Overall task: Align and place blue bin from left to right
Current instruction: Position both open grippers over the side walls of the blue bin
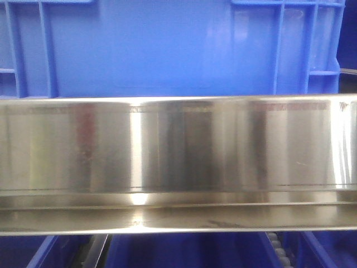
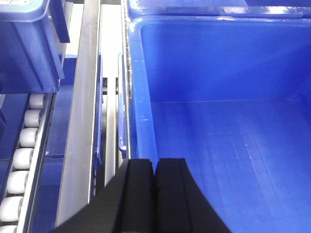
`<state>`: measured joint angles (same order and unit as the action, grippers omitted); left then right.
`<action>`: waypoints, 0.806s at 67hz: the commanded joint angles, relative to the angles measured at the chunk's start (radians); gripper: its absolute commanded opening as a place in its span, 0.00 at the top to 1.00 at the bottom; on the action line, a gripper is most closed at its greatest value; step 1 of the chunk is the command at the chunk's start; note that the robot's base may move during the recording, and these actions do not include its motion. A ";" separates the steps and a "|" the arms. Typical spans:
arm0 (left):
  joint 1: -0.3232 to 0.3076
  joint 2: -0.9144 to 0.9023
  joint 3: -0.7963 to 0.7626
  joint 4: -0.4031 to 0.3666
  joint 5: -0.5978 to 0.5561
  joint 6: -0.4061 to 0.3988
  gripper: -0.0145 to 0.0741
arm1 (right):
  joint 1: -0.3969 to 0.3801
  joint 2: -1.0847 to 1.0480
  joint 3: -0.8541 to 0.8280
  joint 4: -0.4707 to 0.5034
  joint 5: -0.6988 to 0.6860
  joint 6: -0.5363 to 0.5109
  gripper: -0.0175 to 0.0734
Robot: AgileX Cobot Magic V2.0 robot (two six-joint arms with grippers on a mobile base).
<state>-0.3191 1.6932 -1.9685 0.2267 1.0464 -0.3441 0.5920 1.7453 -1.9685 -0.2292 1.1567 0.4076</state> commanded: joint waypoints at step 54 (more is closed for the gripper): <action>-0.004 -0.001 -0.007 0.004 -0.006 -0.008 0.96 | -0.001 0.106 -0.009 -0.021 -0.031 0.012 0.48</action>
<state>-0.3191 1.6932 -1.9685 0.2267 1.0464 -0.3441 0.5920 1.8545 -1.9706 -0.2329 1.1507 0.4158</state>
